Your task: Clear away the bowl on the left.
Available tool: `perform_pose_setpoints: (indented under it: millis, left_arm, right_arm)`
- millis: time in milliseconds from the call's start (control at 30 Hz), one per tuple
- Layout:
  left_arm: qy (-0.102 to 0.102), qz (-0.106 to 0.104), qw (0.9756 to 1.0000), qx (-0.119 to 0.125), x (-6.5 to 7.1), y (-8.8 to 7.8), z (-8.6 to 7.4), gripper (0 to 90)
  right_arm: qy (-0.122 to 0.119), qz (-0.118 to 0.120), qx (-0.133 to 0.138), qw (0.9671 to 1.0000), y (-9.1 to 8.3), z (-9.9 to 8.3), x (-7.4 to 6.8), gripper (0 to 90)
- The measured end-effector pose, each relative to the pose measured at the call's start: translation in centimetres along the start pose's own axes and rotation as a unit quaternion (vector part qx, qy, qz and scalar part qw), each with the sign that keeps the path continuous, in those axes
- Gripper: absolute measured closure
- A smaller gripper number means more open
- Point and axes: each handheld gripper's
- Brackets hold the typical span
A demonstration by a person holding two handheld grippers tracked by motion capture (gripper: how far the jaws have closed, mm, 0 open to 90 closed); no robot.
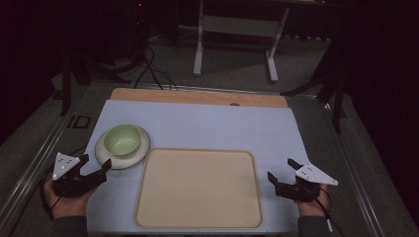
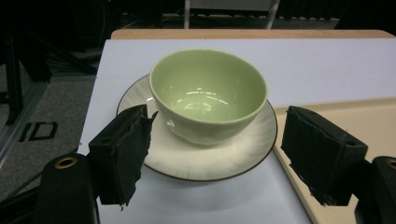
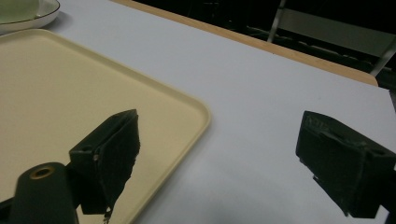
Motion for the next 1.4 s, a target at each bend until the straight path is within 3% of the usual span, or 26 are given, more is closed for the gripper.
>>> perform_pose_setpoints:
  millis: [700, 1100, 1400]
  left_arm:
    - [0.009, 0.008, 0.9999, 0.012, -0.4, 1.2, 2.4, 23.9]
    - [0.013, 0.014, 0.9998, 0.0, -0.8, 2.5, 2.9, 23.9]
    - [0.006, 0.014, 0.9999, -0.008, -1.4, 3.6, 3.1, 24.0]
  right_arm:
    - [0.0, 0.001, 0.004, 1.0, -0.2, 0.0, -0.1, 13.1]
    - [0.0, 0.001, 0.005, 1.0, -0.2, 0.0, -0.1, 13.0]
    - [0.0, 0.001, 0.006, 1.0, -0.2, 0.0, -0.1, 13.1]
Point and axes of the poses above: each handheld gripper's, and its own axes: y roughly forward along the jaws, z roughly out of its top, x roughly to its right, and after that the axes turned 1 degree about -z, right-handed
